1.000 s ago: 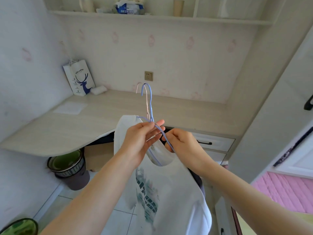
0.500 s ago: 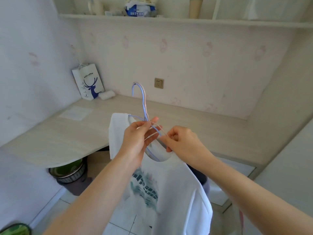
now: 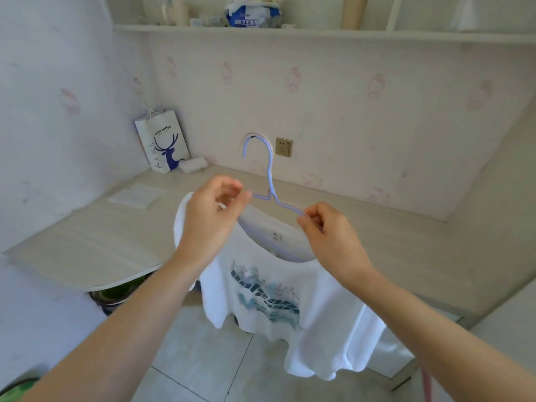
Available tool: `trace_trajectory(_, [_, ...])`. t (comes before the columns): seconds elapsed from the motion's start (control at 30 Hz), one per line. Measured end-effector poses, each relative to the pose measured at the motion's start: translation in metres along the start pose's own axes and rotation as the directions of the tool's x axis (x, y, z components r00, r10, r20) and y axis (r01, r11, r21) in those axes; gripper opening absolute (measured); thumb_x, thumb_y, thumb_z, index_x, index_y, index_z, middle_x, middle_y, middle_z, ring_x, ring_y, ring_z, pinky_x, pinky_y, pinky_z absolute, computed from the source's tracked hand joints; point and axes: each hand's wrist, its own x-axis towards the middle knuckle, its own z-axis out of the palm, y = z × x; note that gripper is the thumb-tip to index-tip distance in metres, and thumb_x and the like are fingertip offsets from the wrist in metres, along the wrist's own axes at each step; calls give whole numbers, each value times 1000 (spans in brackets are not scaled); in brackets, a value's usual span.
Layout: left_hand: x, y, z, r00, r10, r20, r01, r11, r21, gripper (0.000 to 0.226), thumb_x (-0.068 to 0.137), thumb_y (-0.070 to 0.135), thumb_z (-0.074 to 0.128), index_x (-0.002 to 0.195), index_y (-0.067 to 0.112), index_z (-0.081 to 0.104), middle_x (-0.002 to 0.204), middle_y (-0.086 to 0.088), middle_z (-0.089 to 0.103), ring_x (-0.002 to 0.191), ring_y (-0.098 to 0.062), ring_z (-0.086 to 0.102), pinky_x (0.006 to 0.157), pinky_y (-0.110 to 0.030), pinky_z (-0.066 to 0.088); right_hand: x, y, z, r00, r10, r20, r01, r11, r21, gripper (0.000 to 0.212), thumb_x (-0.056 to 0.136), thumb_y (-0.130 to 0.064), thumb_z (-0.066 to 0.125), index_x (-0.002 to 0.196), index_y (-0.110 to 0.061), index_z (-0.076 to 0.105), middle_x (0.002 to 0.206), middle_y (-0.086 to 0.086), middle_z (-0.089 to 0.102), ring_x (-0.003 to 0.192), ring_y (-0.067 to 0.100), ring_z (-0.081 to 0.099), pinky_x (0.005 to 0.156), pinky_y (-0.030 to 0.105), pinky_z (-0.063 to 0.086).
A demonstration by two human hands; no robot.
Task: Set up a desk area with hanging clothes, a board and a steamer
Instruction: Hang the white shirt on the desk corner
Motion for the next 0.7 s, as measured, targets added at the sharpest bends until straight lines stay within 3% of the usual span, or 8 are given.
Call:
trace_trajectory(0.07, [19,-13,-12,977,195,86,-210,949,234,33,80,19,75,110,21,61,103,14,64,98,-6,54,87,-15,38,7,3,-7,1000,-12,-10,12,1000,1,18,91,-30,55,75,-27,51,56,-20,53,60,11,46,64,36,44])
trace_trajectory(0.17, [41,-31,-20,919,114,378,-253,905,342,62,80,27,76,135,22,48,129,14,47,123,-3,38,101,-15,26,14,4,-14,999,-55,-4,54,998,-36,14,91,-31,56,78,-28,53,58,-15,52,61,10,47,64,34,42])
trace_trajectory(0.23, [50,-42,-20,882,74,465,-266,894,361,49,83,28,72,128,15,57,122,9,56,117,-7,47,96,-16,31,18,3,-15,997,-79,12,79,995,-53,13,91,-33,57,79,-29,53,60,-15,53,62,9,48,64,33,42])
trace_trajectory(0.27, [53,-45,-19,876,78,475,-287,878,383,33,86,28,69,115,12,64,105,6,63,104,-12,56,89,-22,36,21,2,-14,996,-91,16,91,994,-57,14,91,-34,57,79,-29,53,60,-16,54,62,8,48,65,33,42])
trace_trajectory(0.3, [56,-48,-19,878,63,474,-289,859,423,18,89,29,65,96,13,67,82,7,61,85,-15,59,80,-28,36,24,1,-13,995,-101,17,102,993,-61,15,91,-34,57,78,-30,52,61,-17,54,62,7,48,64,33,42])
trace_trajectory(0.37, [58,-55,-23,901,-8,434,-241,823,514,34,95,34,55,65,20,49,54,6,41,57,-14,46,69,-31,27,31,-2,-10,992,-127,20,128,989,-67,17,91,-34,58,76,-31,50,62,-18,54,63,6,49,64,32,41])
trace_trajectory(0.47, [56,-64,-35,934,-22,357,-185,826,532,42,93,45,47,59,27,30,50,4,33,54,-13,40,68,-32,26,43,-9,-1,979,-202,4,201,973,-110,19,91,-34,59,76,-33,47,66,-17,56,67,4,53,60,27,40])
trace_trajectory(0.7, [62,-72,-77,994,76,83,-107,869,483,47,94,27,58,56,31,29,44,5,31,52,-4,41,62,-30,25,73,-33,34,874,-485,-6,476,859,-188,11,92,-26,61,92,-16,62,86,-6,60,80,15,55,68,40,51])
